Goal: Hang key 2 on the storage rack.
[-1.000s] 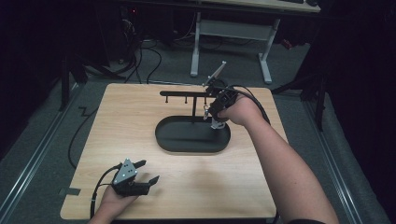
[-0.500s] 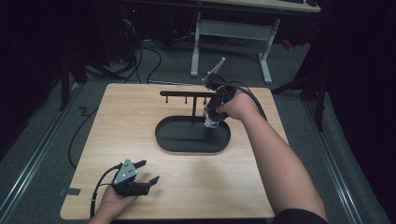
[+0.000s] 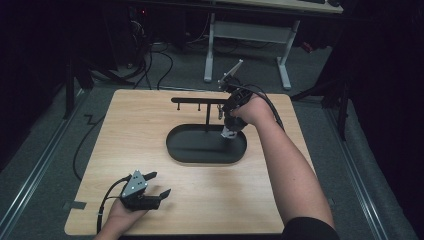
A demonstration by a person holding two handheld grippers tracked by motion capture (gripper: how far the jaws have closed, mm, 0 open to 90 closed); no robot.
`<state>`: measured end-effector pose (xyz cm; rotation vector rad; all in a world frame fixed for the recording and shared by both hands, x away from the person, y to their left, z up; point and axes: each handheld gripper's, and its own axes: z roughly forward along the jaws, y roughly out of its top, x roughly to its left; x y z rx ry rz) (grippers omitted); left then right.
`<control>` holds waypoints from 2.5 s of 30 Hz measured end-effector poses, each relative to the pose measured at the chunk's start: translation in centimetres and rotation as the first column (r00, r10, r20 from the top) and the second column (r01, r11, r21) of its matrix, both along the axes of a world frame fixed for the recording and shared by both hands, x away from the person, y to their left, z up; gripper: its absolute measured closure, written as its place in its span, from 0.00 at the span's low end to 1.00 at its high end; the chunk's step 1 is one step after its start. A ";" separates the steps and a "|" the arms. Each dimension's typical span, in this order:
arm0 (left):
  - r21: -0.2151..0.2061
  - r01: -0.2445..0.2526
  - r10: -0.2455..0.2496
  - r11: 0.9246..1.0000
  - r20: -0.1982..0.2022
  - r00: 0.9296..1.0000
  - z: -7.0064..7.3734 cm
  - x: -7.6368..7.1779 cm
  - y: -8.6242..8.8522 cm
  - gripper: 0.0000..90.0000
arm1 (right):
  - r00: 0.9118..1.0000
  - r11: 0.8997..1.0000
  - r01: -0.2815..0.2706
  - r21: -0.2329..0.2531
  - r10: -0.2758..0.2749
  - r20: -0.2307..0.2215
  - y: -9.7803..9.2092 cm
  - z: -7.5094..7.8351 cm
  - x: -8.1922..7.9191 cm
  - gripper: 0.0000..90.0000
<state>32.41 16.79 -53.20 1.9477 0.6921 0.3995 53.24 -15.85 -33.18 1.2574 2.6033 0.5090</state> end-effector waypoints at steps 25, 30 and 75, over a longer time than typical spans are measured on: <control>0.005 0.003 -0.003 1.000 0.001 1.000 0.0 0.0 -0.1 0.23 | 0.999 0.997 0.011 0.081 -0.013 0.031 -1.6 -3.3 -5.1 0.81; 0.005 0.006 -0.006 1.000 0.002 1.000 0.0 0.0 -0.1 0.23 | 0.998 0.994 0.008 0.105 -0.015 0.067 -1.9 -4.6 -6.4 0.79; 0.015 -0.007 0.007 1.000 0.013 1.000 0.0 -0.1 -0.2 0.23 | 0.841 0.898 0.079 0.432 -0.293 0.455 -15.0 -18.0 -27.1 0.26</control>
